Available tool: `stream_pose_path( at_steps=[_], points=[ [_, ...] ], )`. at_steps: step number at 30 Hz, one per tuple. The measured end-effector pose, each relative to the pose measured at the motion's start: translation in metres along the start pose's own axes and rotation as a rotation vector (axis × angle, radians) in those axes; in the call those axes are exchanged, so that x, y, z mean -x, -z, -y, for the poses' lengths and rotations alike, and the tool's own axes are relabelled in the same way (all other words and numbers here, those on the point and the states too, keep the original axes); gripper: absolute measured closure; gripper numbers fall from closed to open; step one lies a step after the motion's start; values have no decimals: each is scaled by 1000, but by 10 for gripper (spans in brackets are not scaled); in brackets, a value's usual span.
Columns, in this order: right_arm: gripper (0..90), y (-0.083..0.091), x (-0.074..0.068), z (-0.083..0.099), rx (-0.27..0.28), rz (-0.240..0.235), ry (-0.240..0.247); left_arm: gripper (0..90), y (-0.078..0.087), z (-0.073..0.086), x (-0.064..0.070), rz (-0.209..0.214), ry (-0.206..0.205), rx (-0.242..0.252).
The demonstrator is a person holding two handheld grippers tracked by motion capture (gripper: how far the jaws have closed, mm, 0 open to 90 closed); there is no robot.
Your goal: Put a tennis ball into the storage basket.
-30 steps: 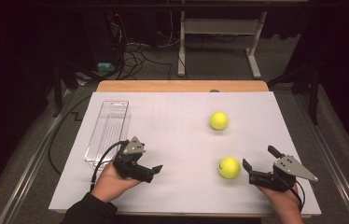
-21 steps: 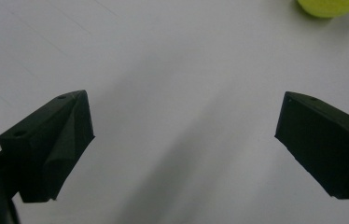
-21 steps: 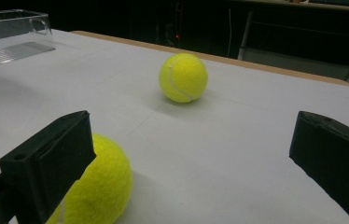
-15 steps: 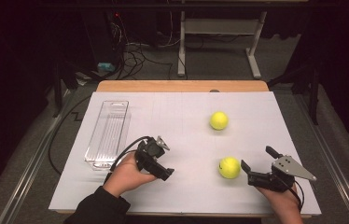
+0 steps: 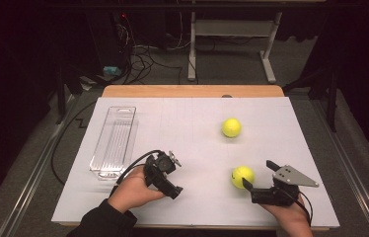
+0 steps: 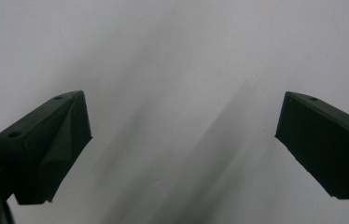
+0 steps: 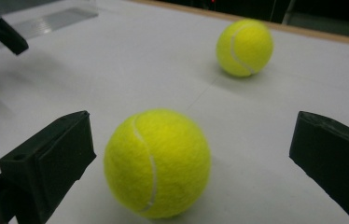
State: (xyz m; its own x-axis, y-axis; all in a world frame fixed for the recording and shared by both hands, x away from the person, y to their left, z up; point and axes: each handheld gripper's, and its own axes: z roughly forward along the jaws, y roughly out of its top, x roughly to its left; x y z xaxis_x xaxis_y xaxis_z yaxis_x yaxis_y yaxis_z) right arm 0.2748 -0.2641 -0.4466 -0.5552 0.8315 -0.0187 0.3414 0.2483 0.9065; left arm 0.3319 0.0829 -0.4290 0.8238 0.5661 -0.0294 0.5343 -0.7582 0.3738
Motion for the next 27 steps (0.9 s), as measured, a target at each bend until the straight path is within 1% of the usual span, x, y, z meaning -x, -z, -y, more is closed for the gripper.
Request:
stream_pose_path(
  at_steps=[1,2,4,5,6,9,10,13,15,16,17,22,23,24,25,26,27],
  points=[
    [0,-2,-1,0,-15,-4,3,41,1,0,0,2,1,2],
    [0,-6,-3,1,-49,-4,7,41,1,0,-1,7,4,2],
    [0,-12,-5,1,-88,-10,19,41,3,1,-1,12,8,2],
    [0,-18,-7,3,-141,-21,20,41,4,1,-2,13,10,5],
    [0,-18,-7,3,-141,-21,20,41,4,1,-2,13,10,5],
    [3,-27,-9,4,-199,-44,37,41,4,1,-2,11,7,1],
    [3,-27,-9,4,-199,-44,37,41,3,1,-2,11,7,-2],
    [60,-33,-10,5,-230,-56,40,42,4,1,-2,13,5,-4],
    [129,-37,-10,5,-241,-59,45,42,4,1,-2,11,5,-2],
    [177,-37,-11,4,-247,-56,45,43,4,1,-2,12,6,1],
    [257,-38,-10,4,-253,-66,44,44,4,1,-3,11,7,1],
    [265,-38,-11,3,-250,-62,48,44,4,1,-2,13,9,3],
    [267,-38,-12,0,-232,-62,51,45,5,1,-2,12,4,7],
    [267,-38,-12,0,-232,-62,51,46,5,1,-2,12,4,7],
    [267,-39,-14,-4,-201,-56,59,46,6,1,-1,15,6,13],
    [267,-39,-14,-4,-201,-56,59,46,6,1,-1,15,6,13],
    [268,-42,-16,-8,-176,-50,69,46,6,1,-1,15,8,17]
  ],
)
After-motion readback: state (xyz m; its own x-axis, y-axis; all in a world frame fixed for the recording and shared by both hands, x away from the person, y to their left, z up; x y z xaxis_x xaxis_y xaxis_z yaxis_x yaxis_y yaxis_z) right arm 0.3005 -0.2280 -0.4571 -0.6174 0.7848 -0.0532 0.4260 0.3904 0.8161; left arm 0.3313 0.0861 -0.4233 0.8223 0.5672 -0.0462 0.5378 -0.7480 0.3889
